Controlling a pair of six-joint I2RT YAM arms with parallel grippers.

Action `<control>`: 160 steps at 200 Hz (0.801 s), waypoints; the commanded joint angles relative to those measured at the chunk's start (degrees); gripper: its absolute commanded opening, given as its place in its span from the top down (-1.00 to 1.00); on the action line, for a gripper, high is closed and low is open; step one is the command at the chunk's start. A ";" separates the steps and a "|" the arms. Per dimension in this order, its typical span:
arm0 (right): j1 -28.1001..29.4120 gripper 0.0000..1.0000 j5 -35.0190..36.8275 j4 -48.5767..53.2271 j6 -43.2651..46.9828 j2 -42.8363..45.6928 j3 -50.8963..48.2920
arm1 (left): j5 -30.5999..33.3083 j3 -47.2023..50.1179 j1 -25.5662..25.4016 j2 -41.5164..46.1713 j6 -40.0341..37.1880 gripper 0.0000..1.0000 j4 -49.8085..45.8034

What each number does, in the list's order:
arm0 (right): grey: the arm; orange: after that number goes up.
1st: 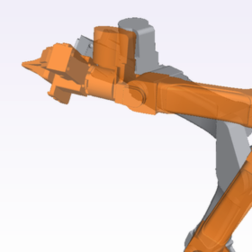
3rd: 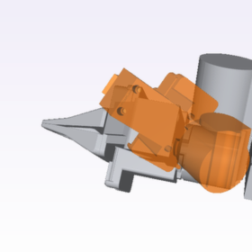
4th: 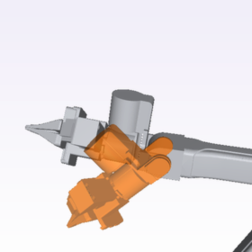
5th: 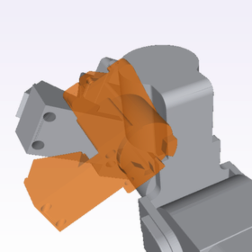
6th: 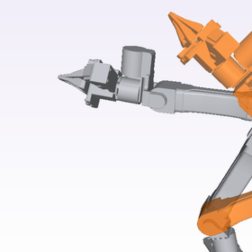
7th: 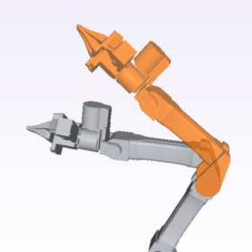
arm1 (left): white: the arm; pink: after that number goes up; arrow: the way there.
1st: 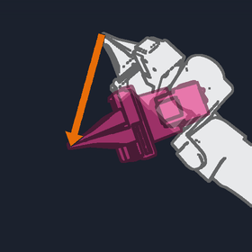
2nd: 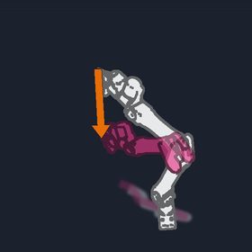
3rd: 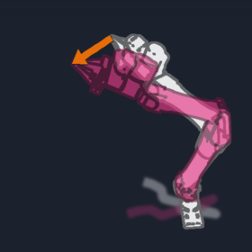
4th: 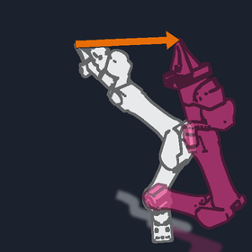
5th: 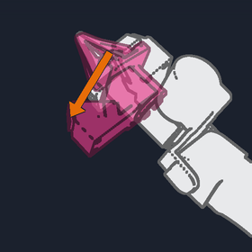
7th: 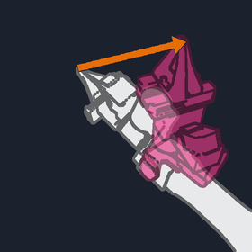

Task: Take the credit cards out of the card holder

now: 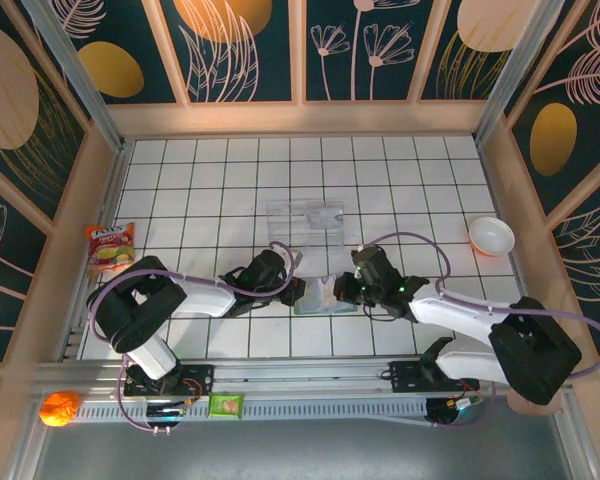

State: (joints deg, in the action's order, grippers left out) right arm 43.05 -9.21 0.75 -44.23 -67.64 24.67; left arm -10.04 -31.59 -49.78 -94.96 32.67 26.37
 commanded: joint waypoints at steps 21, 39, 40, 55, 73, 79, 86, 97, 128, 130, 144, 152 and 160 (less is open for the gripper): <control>-0.43 1.00 4.17 7.35 3.15 6.02 1.31 | -0.22 1.63 -0.17 1.83 0.35 0.81 -5.91; -0.42 1.00 5.07 8.08 6.00 8.13 2.84 | 0.79 1.83 0.50 5.68 0.15 0.68 -5.99; -0.42 1.00 5.12 8.10 6.21 8.27 2.89 | 0.72 1.90 0.57 6.02 0.18 0.67 -5.85; -0.66 1.00 5.52 7.97 8.54 9.71 4.16 | -0.93 2.74 2.22 10.49 0.92 0.55 -3.87; -1.27 1.00 4.74 6.14 11.08 12.16 4.95 | -3.92 4.75 4.40 15.24 0.90 0.35 0.81; -1.60 1.00 3.91 4.90 11.55 13.05 4.95 | -5.56 5.90 5.27 16.53 1.52 0.30 3.60; -2.07 1.00 2.29 2.28 12.06 14.06 4.59 | -8.22 7.47 6.33 17.62 2.60 0.24 7.99; -2.58 1.00 -0.95 -2.69 12.28 15.55 3.52 | -11.84 9.45 7.49 18.69 4.68 0.17 14.57; -3.23 1.00 -8.99 -16.51 10.40 16.71 0.43 | -18.35 12.09 8.30 18.56 9.21 0.15 29.07; -3.23 1.00 -9.44 -17.37 10.24 16.76 0.22 | -18.66 12.15 8.36 18.44 9.55 0.16 30.12; -3.24 1.00 -11.22 -21.51 8.75 16.71 -0.72 | -20.18 13.71 8.84 18.24 11.78 0.16 35.77; -3.28 1.00 -11.97 -23.82 8.10 16.70 -1.21 | -20.96 14.50 9.20 18.21 12.65 0.16 38.23; -3.25 1.00 -13.16 -25.98 7.42 16.60 -1.75 | -21.60 15.37 9.34 18.13 13.57 0.15 40.92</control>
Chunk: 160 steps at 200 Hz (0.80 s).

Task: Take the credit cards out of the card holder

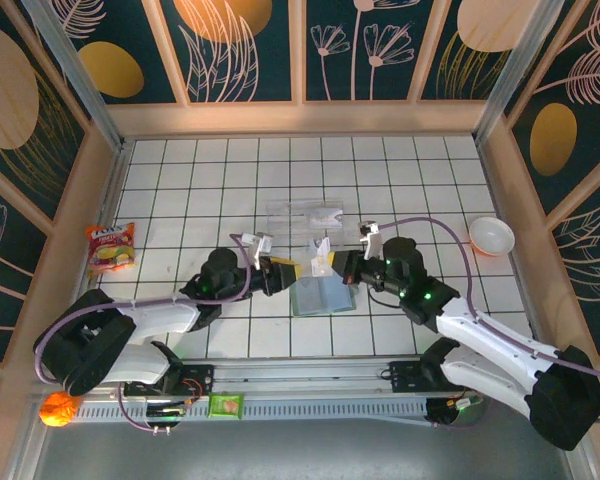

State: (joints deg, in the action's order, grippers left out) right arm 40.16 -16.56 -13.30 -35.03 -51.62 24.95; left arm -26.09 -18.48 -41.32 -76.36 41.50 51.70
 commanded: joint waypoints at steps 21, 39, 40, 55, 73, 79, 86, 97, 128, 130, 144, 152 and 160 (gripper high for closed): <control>-0.36 1.00 -8.05 -16.59 -3.37 0.47 -3.44 | -7.22 3.91 1.92 -1.65 8.18 0.08 22.57; -0.35 1.00 -9.14 -19.24 -4.25 0.47 -4.35 | -8.90 4.53 2.48 -3.18 10.85 0.07 27.63; -0.39 1.00 -9.17 -19.36 -4.34 0.51 -4.41 | -8.94 4.52 2.52 -3.27 10.96 0.07 27.82; -0.35 1.00 -9.88 -20.86 -5.02 0.30 -4.75 | -9.71 4.29 2.65 -4.29 12.09 0.07 29.64; -0.26 1.00 -10.24 -21.80 -5.40 -0.27 -4.67 | -10.16 4.24 2.60 -5.09 13.38 0.08 31.89; -0.20 1.00 -10.27 -22.08 -5.45 -0.56 -4.62 | -10.30 4.06 2.57 -5.23 13.52 0.09 32.26; -0.18 1.00 -10.25 -22.44 -5.64 -0.81 -4.67 | -10.40 3.98 2.60 -5.25 13.69 0.11 32.49; -0.08 1.00 -10.55 -23.51 -5.97 -1.28 -4.88 | -10.64 3.64 2.58 -5.30 13.86 0.15 32.50; 0.22 1.00 -10.84 -26.60 -7.05 -3.01 -5.31 | -11.44 3.11 2.64 -5.89 14.97 0.29 34.18; 0.26 1.00 -10.86 -26.78 -7.11 -3.15 -5.34 | -11.44 3.12 2.65 -5.90 15.05 0.31 34.30; 0.36 1.00 -10.41 -27.39 -7.26 -3.78 -5.51 | -11.86 2.98 2.58 -6.20 15.73 0.38 35.43; 0.34 1.00 -10.10 -27.71 -7.40 -4.03 -5.69 | -12.01 3.00 2.61 -6.51 16.34 0.41 36.02; 0.34 1.00 -9.69 -28.25 -7.54 -4.30 -5.87 | -12.30 2.88 2.60 -6.70 16.75 0.41 36.57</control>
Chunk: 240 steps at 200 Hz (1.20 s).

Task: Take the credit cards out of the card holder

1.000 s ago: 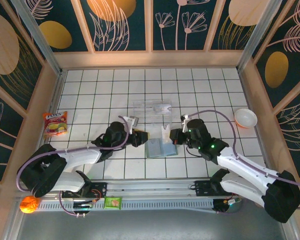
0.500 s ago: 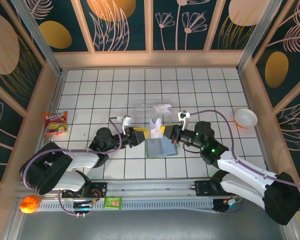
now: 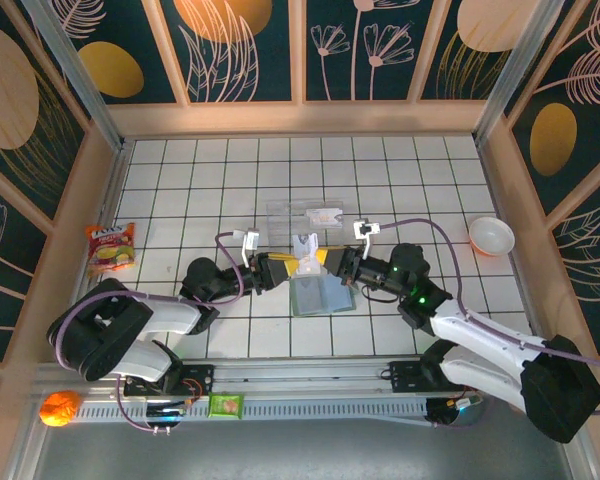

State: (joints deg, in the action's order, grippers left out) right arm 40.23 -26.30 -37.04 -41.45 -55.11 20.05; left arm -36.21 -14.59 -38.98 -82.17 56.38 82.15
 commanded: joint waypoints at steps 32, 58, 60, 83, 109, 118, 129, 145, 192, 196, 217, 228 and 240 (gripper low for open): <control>0.56 1.00 0.36 -5.62 -1.49 -2.77 -0.98 | -2.12 -1.10 0.26 -1.15 2.48 0.51 6.44; 0.99 1.00 1.51 -6.03 -1.73 -3.75 -1.11 | -2.28 -1.32 0.28 -1.23 2.64 0.54 6.05; 0.99 1.00 1.52 -6.14 -1.78 -3.81 -1.14 | -2.29 -1.32 0.30 -1.24 2.61 0.55 6.02; 1.08 1.00 2.05 -6.46 -1.82 -4.20 -0.94 | -2.07 -1.45 0.30 -0.98 2.11 0.69 4.40; 1.34 1.00 2.14 -5.89 -1.44 -4.50 -0.46 | -1.95 -1.91 0.23 -0.67 1.61 0.92 2.10; 1.34 1.00 2.18 -5.09 -1.32 -4.29 -0.28 | -1.85 -2.48 0.28 -0.16 0.67 1.00 -0.53; 1.10 0.81 3.33 -1.56 -0.35 -3.06 0.36 | -1.69 -3.68 0.27 1.10 -1.61 1.00 -6.02; 0.39 0.59 6.45 5.76 2.14 1.25 0.78 | -1.14 -5.87 0.29 4.16 -6.83 1.00 -16.65; -4.89 0.52 17.34 30.51 5.00 14.00 1.57 | 9.56 -22.10 0.20 9.18 -30.65 1.00 -61.75; -5.26 0.52 17.90 31.73 4.91 14.68 1.49 | 10.51 -23.85 0.18 8.73 -32.16 1.00 -64.55; -7.16 0.52 18.23 35.19 4.28 17.56 0.61 | 15.36 -33.71 0.22 5.41 -40.35 1.00 -77.36; -8.00 0.51 17.50 36.03 4.27 18.43 0.34 | 15.74 -39.16 0.21 3.33 -46.31 1.00 -82.31; -8.53 0.52 17.25 37.01 4.52 19.22 0.37 | 16.83 -45.50 0.23 0.81 -53.15 1.00 -88.07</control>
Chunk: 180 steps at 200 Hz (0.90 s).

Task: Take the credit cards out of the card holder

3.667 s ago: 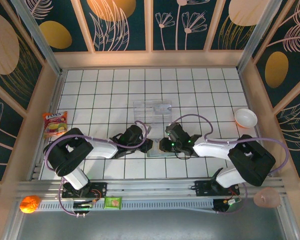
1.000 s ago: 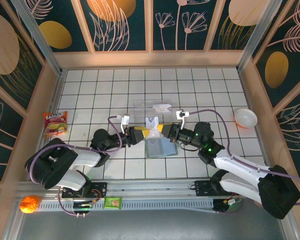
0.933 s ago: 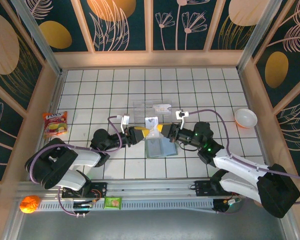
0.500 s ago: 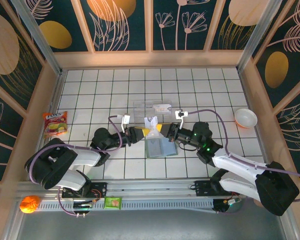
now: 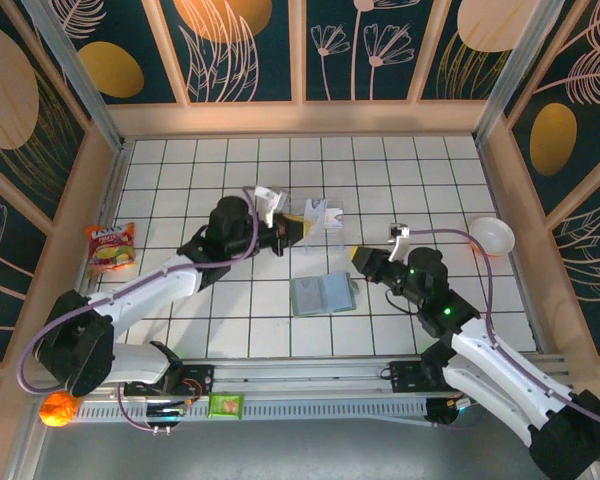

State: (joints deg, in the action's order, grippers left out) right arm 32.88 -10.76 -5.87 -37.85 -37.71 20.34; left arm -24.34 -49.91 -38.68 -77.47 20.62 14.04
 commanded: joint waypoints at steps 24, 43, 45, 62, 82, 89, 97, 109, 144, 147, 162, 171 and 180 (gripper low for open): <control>-3.25 0.52 0.64 7.47 1.97 2.64 0.06 | 5.22 -23.36 -0.15 -10.33 -33.33 1.00 -33.25; -5.36 0.52 -1.20 8.21 2.00 2.63 -0.20 | 6.99 -35.12 -0.06 -17.13 -42.05 1.00 -44.47; -5.61 0.52 -1.50 8.23 1.99 2.62 -0.32 | 7.06 -36.65 -0.06 -18.01 -42.55 1.00 -45.47; -7.86 0.53 -3.32 8.59 1.59 2.69 -0.96 | 7.95 -47.61 -0.09 -25.62 -45.71 1.00 -54.32; -10.42 0.52 -5.09 9.42 1.72 2.96 -1.40 | 9.59 -55.19 -0.47 -31.21 -47.62 1.00 -59.25; -11.09 0.53 -5.84 9.55 1.64 3.12 -1.69 | 10.09 -56.39 -0.76 -32.20 -47.98 1.00 -59.35; -11.73 0.53 -6.39 9.49 1.62 3.25 -1.88 | 10.06 -58.25 -1.21 -33.45 -48.58 1.00 -60.39; -12.57 0.53 -6.85 9.65 1.64 3.21 -2.04 | 12.43 -60.81 -2.48 -35.62 -49.30 1.00 -61.49; -14.33 0.53 -7.66 9.08 1.52 2.49 -2.49 | 19.94 -60.80 -5.25 -38.11 -54.80 1.00 -61.42; -14.46 0.54 -7.80 9.12 1.59 2.35 -2.47 | 20.33 -60.50 -5.27 -37.90 -55.19 1.00 -61.42; -15.03 0.53 -8.51 9.04 1.72 1.73 -2.54 | 24.28 -58.57 -5.27 -35.88 -57.12 1.00 -61.75; -15.37 0.54 -8.94 8.82 1.72 1.42 -2.67 | 25.73 -57.26 -5.27 -34.08 -58.28 1.00 -61.56; -15.55 0.54 -9.14 8.45 1.61 1.11 -2.97 | 25.28 -56.79 -5.26 -32.70 -59.12 1.00 -60.86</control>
State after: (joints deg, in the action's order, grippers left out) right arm 18.17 -18.00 3.51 -37.34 -35.99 18.57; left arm -4.08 -108.53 -44.75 -114.91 -33.10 -45.04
